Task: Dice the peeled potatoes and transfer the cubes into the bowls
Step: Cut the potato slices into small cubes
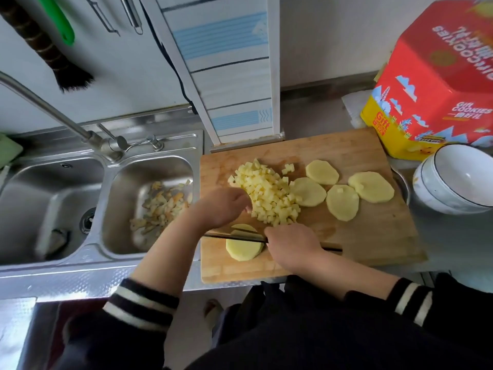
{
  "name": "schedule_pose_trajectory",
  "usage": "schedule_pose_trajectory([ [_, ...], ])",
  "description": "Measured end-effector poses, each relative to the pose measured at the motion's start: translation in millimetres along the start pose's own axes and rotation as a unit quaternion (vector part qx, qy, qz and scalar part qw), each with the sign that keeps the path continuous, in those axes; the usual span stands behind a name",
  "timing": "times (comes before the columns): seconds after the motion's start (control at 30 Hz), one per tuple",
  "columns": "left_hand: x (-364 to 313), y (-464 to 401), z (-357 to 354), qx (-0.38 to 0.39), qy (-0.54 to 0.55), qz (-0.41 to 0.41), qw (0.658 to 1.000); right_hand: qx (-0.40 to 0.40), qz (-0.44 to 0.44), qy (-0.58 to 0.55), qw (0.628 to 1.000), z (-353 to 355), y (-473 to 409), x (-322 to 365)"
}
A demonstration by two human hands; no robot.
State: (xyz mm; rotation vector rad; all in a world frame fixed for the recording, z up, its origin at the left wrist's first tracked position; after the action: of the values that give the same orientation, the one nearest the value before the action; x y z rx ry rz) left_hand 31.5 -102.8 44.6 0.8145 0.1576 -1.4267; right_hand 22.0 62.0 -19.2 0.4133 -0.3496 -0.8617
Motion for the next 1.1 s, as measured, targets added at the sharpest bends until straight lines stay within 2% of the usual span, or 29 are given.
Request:
schedule_pose_trajectory([
  [0.03, 0.0, -13.1, -6.8, 0.117, -0.023, 0.022, 0.993, 0.000, 0.004, 0.003, 1.000, 1.0, 1.2, 0.2],
  [0.07, 1.4, -23.1, -17.5, 0.201, -0.052, 0.041, 0.977, 0.000, 0.008, 0.004, 1.000, 1.7, 3.3, 0.3],
  [0.13, 8.5, -35.1, -38.5, 0.282, -0.111, 0.076, 0.950, -0.006, 0.013, -0.001, 1.000, 2.6, 5.4, -0.2],
  [0.2, 19.7, -42.3, -54.6, 0.302, -0.140, 0.091, 0.938, -0.019, 0.016, -0.006, 1.000, 1.6, 6.6, -1.8],
  [0.43, 26.5, -46.8, -58.3, 0.313, -0.142, 0.120, 0.931, -0.034, 0.027, -0.006, 0.999, 5.7, 6.8, -4.3],
  [0.53, 14.8, -37.0, -43.3, 0.323, -0.102, 0.138, 0.931, -0.027, 0.027, -0.019, 0.999, 17.3, 9.5, -2.3],
  [0.57, 10.4, -33.0, -32.4, 0.295, -0.084, 0.139, 0.942, -0.020, 0.023, -0.025, 0.999, 22.1, 10.6, -1.5],
  [0.6, 4.4, -28.6, -19.6, 0.233, -0.071, 0.123, 0.962, -0.012, 0.017, -0.032, 0.999, 26.3, 12.2, -1.9],
  [0.63, -1.3, -23.2, -5.2, 0.132, -0.065, 0.086, 0.985, -0.005, 0.011, -0.037, 0.999, 30.3, 13.3, -2.8],
  [0.67, -7.4, -14.1, 9.2, -0.006, -0.071, 0.033, 0.997, 0.003, 0.007, -0.036, 0.999, 33.1, 13.3, -3.1],
  [0.7, -14.8, 0.9, 20.4, -0.178, -0.100, -0.039, 0.978, 0.011, 0.001, -0.034, 0.999, 34.5, 13.2, -3.7],
  [0.73, -21.8, 23.2, 26.4, -0.345, -0.132, -0.111, 0.922, 0.021, -0.002, -0.030, 0.999, 35.4, 12.6, -3.5],
  [0.77, -23.6, 44.9, 23.3, -0.469, -0.159, -0.169, 0.852, 0.031, -0.005, -0.025, 0.999, 36.0, 11.9, -2.6],
  [0.8, -19.3, 62.7, 10.2, -0.532, -0.180, -0.211, 0.800, 0.043, -0.007, -0.020, 0.999, 35.9, 10.8, -1.2],
  [0.83, -11.0, 74.4, -11.2, -0.544, -0.201, -0.249, 0.776, 0.055, -0.011, -0.017, 0.998, 35.4, 10.9, -0.6],
  [0.87, 1.3, 81.4, -35.5, -0.522, -0.214, -0.273, 0.779, 0.064, -0.014, -0.014, 0.998, 34.7, 9.8, 0.8],
  [0.93, 27.9, 83.5, -85.0, -0.443, -0.209, -0.285, 0.824, 0.063, -0.014, -0.011, 0.998, 33.2, 9.8, 1.9],
  [1.0, 44.7, 78.2, -122.3, -0.374, -0.205, -0.255, 0.868, 0.049, 0.001, -0.003, 0.999, 31.5, 10.1, 2.0],
  [1.1, 57.2, 65.8, -151.7, -0.348, -0.194, -0.182, 0.899, 0.038, 0.014, 0.015, 0.999, 31.5, 11.3, 1.7],
])
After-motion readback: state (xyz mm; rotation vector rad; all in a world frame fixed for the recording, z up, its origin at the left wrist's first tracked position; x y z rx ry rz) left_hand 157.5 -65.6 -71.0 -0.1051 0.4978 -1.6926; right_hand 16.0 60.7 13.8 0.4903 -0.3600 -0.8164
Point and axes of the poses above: each hand's wrist, its own y-axis away from the middle knuckle, its own z-axis out of the back of the hand, x = y × z, the point moved 2 cm from there along -y, towards the middle knuckle, and after that the axes turned 10 degrees about -z, right-handed, at the moved point
